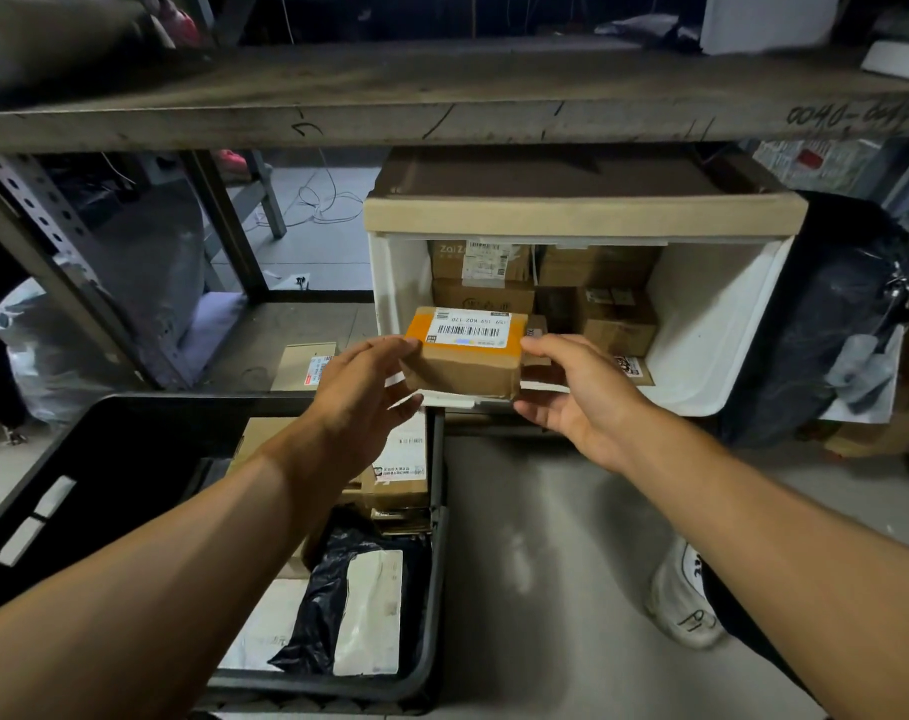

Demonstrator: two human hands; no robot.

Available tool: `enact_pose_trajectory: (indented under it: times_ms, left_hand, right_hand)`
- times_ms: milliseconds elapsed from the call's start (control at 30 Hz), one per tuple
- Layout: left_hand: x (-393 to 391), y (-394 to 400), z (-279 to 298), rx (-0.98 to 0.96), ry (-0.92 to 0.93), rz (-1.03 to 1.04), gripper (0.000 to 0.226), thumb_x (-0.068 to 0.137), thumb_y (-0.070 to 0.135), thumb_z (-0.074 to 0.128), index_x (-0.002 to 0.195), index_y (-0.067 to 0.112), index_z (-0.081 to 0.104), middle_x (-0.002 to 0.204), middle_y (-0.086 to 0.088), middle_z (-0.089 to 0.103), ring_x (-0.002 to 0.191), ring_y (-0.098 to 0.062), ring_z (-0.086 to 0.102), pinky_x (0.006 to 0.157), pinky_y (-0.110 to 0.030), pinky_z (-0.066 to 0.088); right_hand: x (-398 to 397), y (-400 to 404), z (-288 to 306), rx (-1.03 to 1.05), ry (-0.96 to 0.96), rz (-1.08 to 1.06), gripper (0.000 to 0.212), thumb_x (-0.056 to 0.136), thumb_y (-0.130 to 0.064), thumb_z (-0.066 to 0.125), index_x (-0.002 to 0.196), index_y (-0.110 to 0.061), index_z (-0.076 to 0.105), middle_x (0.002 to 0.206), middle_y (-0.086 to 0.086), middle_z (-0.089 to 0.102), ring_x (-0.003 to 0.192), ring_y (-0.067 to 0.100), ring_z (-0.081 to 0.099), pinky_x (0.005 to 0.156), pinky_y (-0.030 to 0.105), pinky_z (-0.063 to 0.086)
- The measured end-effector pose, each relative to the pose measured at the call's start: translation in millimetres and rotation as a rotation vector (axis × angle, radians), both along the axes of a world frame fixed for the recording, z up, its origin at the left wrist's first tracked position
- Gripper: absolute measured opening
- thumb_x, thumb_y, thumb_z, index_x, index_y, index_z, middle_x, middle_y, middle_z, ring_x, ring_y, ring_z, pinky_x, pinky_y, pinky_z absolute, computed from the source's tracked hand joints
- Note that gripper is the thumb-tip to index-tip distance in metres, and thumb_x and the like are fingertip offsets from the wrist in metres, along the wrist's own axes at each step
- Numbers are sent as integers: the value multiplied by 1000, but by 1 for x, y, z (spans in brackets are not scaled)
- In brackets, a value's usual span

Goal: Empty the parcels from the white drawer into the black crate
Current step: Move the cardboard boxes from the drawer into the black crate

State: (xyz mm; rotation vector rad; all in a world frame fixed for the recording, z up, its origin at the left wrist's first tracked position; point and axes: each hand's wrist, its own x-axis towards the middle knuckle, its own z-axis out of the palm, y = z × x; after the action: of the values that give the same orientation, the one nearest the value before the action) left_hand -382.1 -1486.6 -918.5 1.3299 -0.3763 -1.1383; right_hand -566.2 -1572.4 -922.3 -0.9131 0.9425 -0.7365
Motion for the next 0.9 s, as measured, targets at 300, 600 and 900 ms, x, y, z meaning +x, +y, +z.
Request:
enact_pose_trajectory:
  times_ms: [300,600,900]
  left_hand:
    - [-9,-3,-4,-102,82,-108,73,81,21,80,140,0,44,122,-16,69,107,-26,70,84,-39,61]
    - [-13,3,-2,-4,-19,-258,35,90,11,64,125,13,64,110,-11,72,92,-23,72,75,-36,59]
    - [20,26,-9,7,-34,-135,45,92,25,65,124,-5,58,112,-21,72,103,-30,72,85,-36,61]
  right_hand:
    - [4,3,2,37,-50,147,22,94,-14,65,115,-19,60,102,8,71,84,33,75,73,43,63]
    - [8,6,-4,0,52,183,36,89,-22,72,124,-21,63,112,3,76,106,23,71,87,45,57]
    - [21,0,-10,28,34,189,25,92,-9,67,116,-15,63,112,13,73,108,28,68,84,47,60]
